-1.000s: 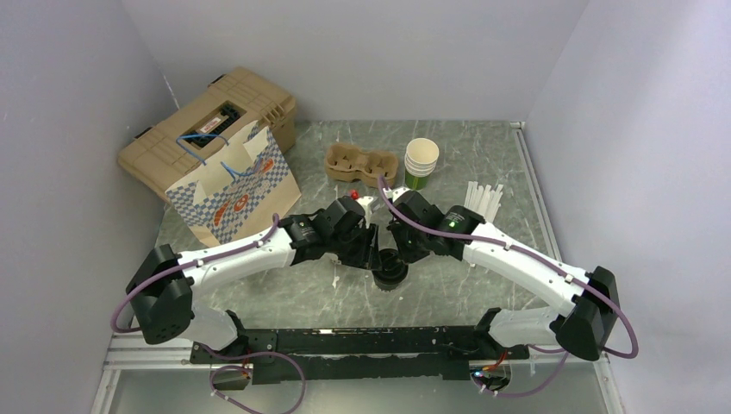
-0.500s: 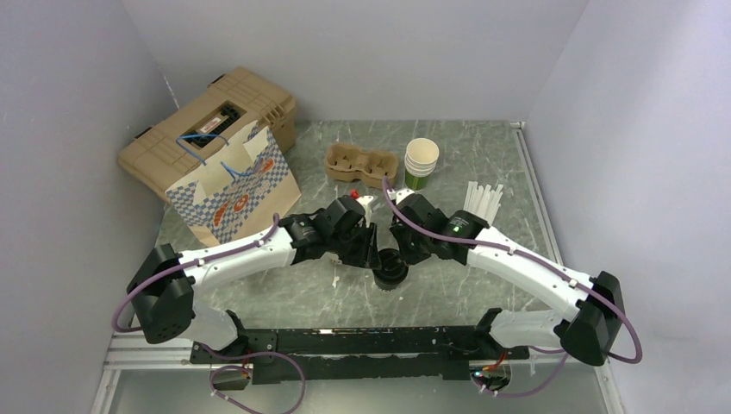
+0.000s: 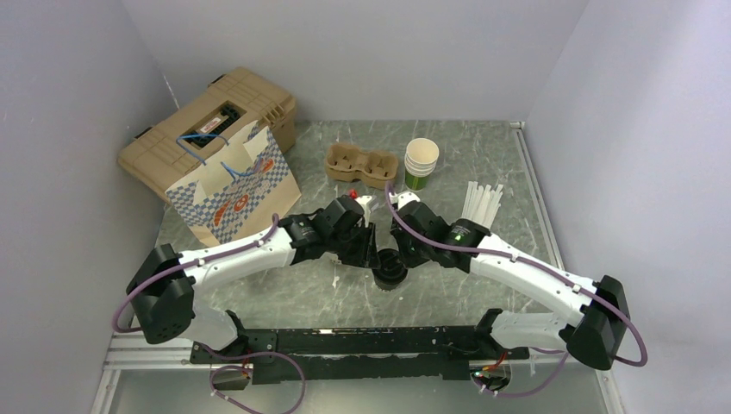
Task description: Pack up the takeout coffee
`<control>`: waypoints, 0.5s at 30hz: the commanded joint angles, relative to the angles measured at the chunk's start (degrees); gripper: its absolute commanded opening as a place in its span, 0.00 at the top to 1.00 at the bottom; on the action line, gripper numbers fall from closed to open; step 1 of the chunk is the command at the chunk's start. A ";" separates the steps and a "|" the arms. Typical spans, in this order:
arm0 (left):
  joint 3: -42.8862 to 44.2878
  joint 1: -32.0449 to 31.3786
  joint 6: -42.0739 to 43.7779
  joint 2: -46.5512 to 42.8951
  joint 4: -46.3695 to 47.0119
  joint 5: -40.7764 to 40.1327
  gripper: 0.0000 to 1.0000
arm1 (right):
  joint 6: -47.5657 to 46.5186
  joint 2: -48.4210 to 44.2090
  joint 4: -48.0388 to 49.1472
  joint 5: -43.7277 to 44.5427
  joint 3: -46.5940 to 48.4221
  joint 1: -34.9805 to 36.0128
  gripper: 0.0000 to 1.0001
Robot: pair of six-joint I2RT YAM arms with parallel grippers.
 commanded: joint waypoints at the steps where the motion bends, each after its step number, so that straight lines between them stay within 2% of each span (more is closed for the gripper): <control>1: -3.25 -0.77 -0.18 2.29 0.77 0.52 0.77 | 4.33 5.87 -3.06 -3.73 -6.26 2.55 1.00; 4: -4.48 -0.79 -0.53 1.84 0.91 0.31 0.80 | 5.49 5.55 -3.03 -3.62 -6.76 2.91 1.00; 11: -6.59 -1.03 -0.76 2.55 1.26 0.63 1.00 | 6.28 5.41 -3.47 -3.13 -6.32 3.12 1.00; 15: -6.56 -1.31 -0.78 3.57 0.96 0.38 1.00 | 6.51 6.01 -3.36 -3.26 -5.97 3.29 1.00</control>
